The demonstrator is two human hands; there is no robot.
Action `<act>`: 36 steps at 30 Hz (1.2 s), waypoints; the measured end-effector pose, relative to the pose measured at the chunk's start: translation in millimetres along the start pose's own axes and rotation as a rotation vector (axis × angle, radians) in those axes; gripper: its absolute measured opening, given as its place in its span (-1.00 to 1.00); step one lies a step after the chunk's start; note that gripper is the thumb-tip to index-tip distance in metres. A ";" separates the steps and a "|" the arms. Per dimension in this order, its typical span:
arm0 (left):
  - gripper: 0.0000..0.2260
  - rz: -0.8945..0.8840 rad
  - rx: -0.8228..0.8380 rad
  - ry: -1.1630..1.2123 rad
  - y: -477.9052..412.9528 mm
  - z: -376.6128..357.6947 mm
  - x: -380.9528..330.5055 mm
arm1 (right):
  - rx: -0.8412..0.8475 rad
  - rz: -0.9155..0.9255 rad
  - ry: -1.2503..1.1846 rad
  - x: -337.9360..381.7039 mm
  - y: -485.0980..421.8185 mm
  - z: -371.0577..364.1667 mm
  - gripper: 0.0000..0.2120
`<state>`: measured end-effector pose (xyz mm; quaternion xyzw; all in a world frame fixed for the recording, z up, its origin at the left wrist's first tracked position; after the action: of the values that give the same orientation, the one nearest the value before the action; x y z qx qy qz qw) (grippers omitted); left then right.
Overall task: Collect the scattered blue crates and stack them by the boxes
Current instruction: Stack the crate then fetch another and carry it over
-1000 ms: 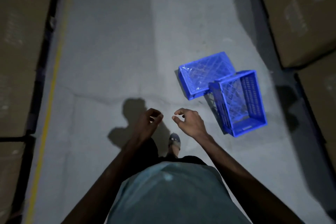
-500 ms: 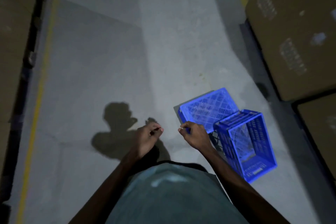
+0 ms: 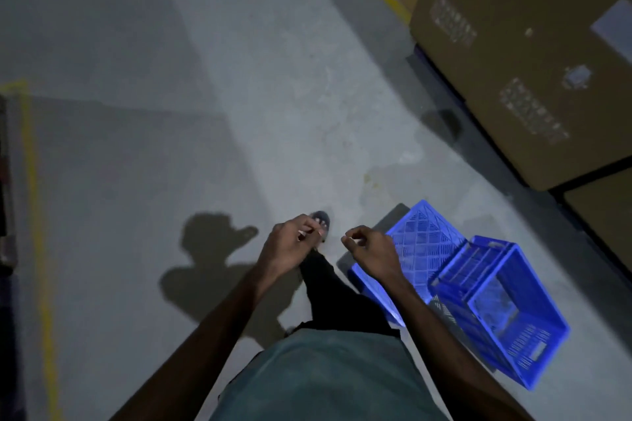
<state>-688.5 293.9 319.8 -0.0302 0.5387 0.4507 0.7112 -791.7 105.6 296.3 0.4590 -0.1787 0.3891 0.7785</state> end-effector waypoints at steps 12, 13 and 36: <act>-0.95 -0.118 0.279 -0.194 -267.1 78.4 -107.7 | -0.159 -0.101 -0.189 66.8 -202.0 125.6 -0.45; -0.94 -0.130 0.312 -0.205 -286.8 77.1 -122.4 | -0.197 -0.112 -0.213 67.8 -209.3 140.7 -0.47; -0.88 -0.443 1.493 -1.060 -578.7 -220.1 -312.3 | -1.146 -1.041 -1.256 -104.4 -222.5 234.2 -0.93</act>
<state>-465.6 -355.0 219.4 0.5408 0.2766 -0.2017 0.7684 -668.0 -201.8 222.5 0.1575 -0.4953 -0.4594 0.7202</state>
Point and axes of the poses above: each hand's wrist, its own y-axis away from the middle knuckle, its own z-axis out of the back of the hand, x = y × z, the point moved 1 cm from there along -y, towards the middle knuckle, and after that the axes turned 10 degrees about x, right-handed, at the moved point
